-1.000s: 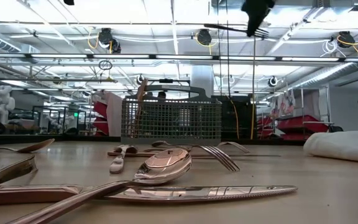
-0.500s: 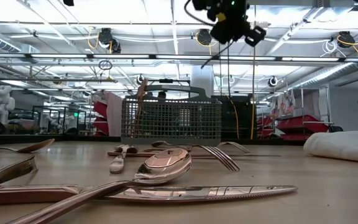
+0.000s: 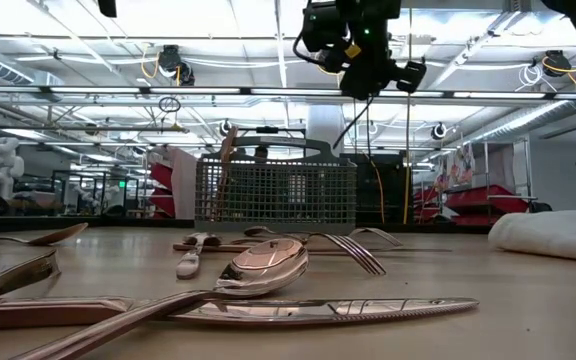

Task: Sort silverware
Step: Put the center bronze fork into the gray silverware rack

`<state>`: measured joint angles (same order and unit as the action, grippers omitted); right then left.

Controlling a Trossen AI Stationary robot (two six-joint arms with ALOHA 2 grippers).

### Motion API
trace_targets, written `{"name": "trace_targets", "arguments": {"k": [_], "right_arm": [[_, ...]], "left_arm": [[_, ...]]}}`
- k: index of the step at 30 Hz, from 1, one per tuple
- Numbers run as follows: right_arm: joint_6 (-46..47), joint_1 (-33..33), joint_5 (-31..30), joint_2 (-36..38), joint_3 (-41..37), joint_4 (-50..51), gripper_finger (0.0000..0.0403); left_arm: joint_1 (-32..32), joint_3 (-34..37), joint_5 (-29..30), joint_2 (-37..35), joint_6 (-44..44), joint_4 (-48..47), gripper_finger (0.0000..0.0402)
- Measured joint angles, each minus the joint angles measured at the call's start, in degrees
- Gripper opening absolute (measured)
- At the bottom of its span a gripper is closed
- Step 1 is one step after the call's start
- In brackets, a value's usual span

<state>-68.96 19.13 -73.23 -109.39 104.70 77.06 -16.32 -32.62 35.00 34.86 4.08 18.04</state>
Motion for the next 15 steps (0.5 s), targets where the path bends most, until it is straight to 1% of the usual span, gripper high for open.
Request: {"name": "trace_targets", "arguments": {"k": [6, 13, 15], "right_arm": [[-7.2, 0.6, 4.1, 0.0, -0.2, -3.9, 0.0], [-10.9, 2.3, 4.8, 0.0, -0.2, -6.8, 0.0], [-11.5, 2.8, 6.4, 0.0, -0.2, -6.6, 0.0]], "left_arm": [[0.0, 0.0, 0.0, 0.0, 0.0, -1.4, 0.0114], [0.0, 0.0, 0.0, 0.0, 0.0, -1.5, 0.0114], [0.0, 0.0, -0.1, 0.0, 0.0, -1.5, 0.0114]]}}
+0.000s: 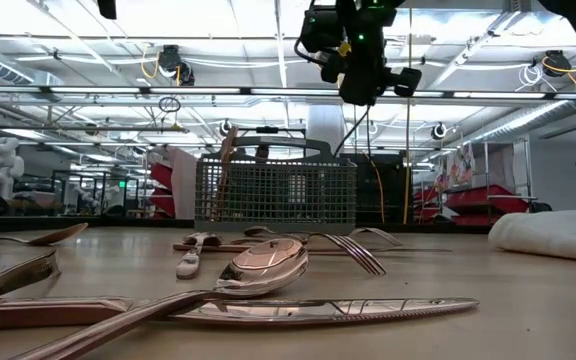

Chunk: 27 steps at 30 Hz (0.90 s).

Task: Sort silverware
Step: Put the center bronze fork into the gray silverware rack

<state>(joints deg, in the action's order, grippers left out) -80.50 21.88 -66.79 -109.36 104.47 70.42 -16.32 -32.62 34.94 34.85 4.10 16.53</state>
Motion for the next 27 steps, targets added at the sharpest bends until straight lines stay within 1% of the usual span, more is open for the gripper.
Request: {"name": "trace_targets", "arguments": {"k": [7, 10, 13, 19, 27], "right_arm": [[-4.2, 1.1, 1.7, 0.0, 0.0, -1.7, 0.0], [-6.8, 1.2, 4.0, 0.0, 0.0, -2.5, 0.0], [-7.8, 1.6, 4.1, -0.6, 0.0, -4.3, 0.0], [-9.0, 2.7, 3.7, -4.1, 0.0, -5.7, 0.0], [-10.7, 4.1, 4.4, -6.9, 0.0, -6.9, 0.0]], "left_arm": [[0.0, 0.0, -0.3, 0.0, 0.0, -0.1, 0.0114], [0.0, 0.0, -0.3, 0.0, 0.0, -0.1, 0.0114], [0.0, 0.0, -0.3, 0.0, 0.0, -0.2, 0.0114], [0.0, 0.0, -0.3, 0.0, 0.0, -0.7, 0.0114], [0.0, 0.0, -0.3, 0.0, 0.0, -1.4, 0.0114]]}}
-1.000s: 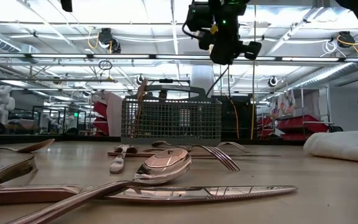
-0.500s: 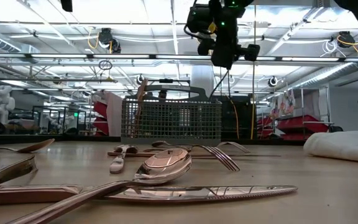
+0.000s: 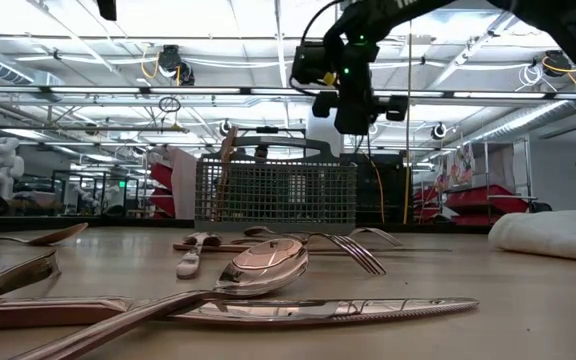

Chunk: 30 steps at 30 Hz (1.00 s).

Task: Sort silverware
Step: Put the center bronze fork into the gray silverware rack, then put the bottom right bronze spoon into the gray silverware rack

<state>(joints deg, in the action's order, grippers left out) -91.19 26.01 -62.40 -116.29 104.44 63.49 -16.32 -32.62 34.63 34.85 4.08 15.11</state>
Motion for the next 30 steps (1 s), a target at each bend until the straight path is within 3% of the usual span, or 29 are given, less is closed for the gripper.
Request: {"name": "trace_targets", "arguments": {"k": [11, 20, 30], "right_arm": [[0.7, 0.2, 3.0, -2.5, 0.0, -0.3, 0.0003], [2.4, 0.1, 5.6, -2.5, 0.0, 0.1, 0.0073], [4.0, -0.1, 3.6, -2.5, 0.0, -0.2, 0.0131]], "left_arm": [[0.0, 0.0, 0.2, 0.0, 0.0, -0.2, 0.0114], [0.0, 0.0, 0.4, 0.0, 0.0, -0.2, 0.0114], [0.0, 0.0, 0.4, 0.0, 0.1, -0.2, 0.0114]]}}
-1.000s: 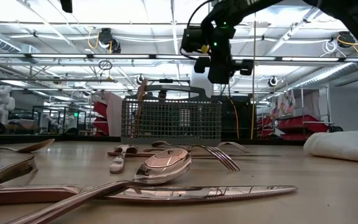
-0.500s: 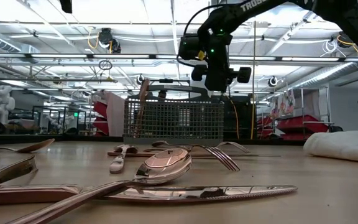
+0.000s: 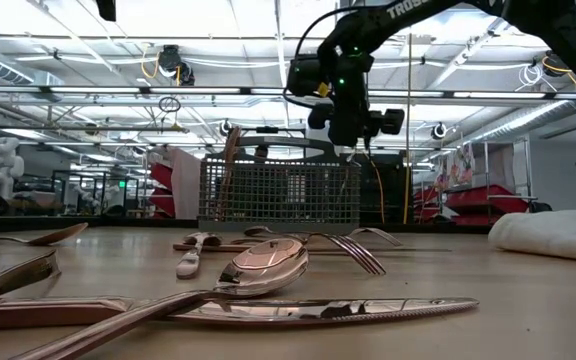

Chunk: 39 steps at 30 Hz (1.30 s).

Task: Sort silverware
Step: Put the bottom right bronze spoon into the gray silverware rack

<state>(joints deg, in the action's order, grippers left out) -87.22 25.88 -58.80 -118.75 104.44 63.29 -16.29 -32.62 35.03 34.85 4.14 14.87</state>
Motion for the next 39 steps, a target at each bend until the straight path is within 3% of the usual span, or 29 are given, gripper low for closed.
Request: {"name": "trace_targets", "arguments": {"k": [13, 20, 23, 27, 30, 32, 35, 39], "right_arm": [[3.7, -1.0, -2.4, 6.2, 0.0, -4.6, 0.0137], [29.3, -5.9, -2.2, 11.3, 0.0, -2.5, 0.0137], [40.9, -9.5, 1.4, 14.5, 0.0, 0.8, 0.0137], [66.2, -14.8, 15.8, 19.0, 0.0, 4.8, 0.0137], [88.4, -16.8, 33.8, 21.4, 0.1, 5.0, 0.0137], [97.1, -18.0, 46.4, 21.6, 0.1, 4.1, 0.0137], [98.8, -22.5, 56.7, 19.8, 0.1, 3.8, 0.0137], [91.2, -29.8, 63.7, 15.3, 0.1, 5.3, 0.0137]], "left_arm": [[0.0, 0.0, 0.2, 0.0, 0.0, 0.0, 0.0114], [0.1, 0.0, 0.2, 0.0, 0.0, 0.2, 0.0114], [0.1, 0.0, 0.3, 0.0, 0.1, 0.3, 0.0114], [0.1, 0.0, 0.3, 0.0, 0.8, 0.7, 0.0114], [0.1, 0.0, 0.3, 0.0, 3.4, 0.6, 0.0114], [0.1, 0.0, -0.4, 0.0, 4.9, 0.4, 0.0114], [0.0, 0.0, -2.3, 0.0, 6.7, 0.1, 0.0114], [0.0, 0.0, -3.5, 0.0, 9.1, -1.2, 0.0114]]}}
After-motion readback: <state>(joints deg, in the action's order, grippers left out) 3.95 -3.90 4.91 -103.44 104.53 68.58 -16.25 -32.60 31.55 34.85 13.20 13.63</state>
